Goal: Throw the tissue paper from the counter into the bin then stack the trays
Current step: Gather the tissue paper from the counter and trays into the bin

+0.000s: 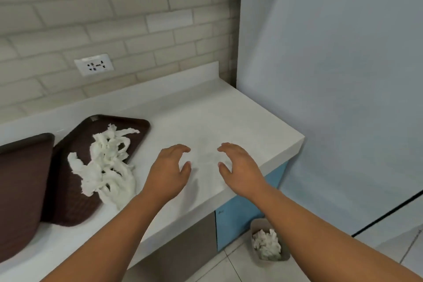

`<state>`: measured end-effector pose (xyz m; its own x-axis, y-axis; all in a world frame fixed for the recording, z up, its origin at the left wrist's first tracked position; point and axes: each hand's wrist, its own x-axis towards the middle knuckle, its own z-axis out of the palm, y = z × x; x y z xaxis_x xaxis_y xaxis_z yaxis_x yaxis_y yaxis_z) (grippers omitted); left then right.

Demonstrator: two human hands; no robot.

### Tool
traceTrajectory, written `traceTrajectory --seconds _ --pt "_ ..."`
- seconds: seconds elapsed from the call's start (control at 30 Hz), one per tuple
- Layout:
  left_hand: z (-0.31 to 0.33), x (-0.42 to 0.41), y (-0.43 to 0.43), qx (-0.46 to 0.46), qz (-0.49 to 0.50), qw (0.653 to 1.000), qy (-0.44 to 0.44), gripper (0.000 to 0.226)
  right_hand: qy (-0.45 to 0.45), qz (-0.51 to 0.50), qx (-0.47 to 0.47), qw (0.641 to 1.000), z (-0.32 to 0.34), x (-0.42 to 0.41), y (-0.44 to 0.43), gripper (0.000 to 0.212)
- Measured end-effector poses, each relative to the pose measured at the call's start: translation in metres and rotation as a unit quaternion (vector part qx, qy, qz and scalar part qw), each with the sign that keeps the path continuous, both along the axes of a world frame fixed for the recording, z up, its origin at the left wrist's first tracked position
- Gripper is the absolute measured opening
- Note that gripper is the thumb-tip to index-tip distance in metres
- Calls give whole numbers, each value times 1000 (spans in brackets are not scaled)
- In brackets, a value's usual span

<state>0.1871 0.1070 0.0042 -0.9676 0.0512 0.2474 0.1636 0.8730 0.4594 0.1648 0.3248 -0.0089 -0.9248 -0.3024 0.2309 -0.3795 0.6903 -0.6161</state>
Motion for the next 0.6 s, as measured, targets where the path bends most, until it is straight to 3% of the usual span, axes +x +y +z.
traceTrajectory --seconds 0.37,0.47,0.6 --pt "0 -11 -212 25 101 994 -45 50 -132 114 88 981 -22 -25 -218 43" --pt "-9 -10 -248 12 80 995 -53 49 -137 86 92 983 -37 -28 -260 44" --pt "-27 -6 -273 -8 42 998 -53 51 -127 18 122 984 -50 -29 -294 29"
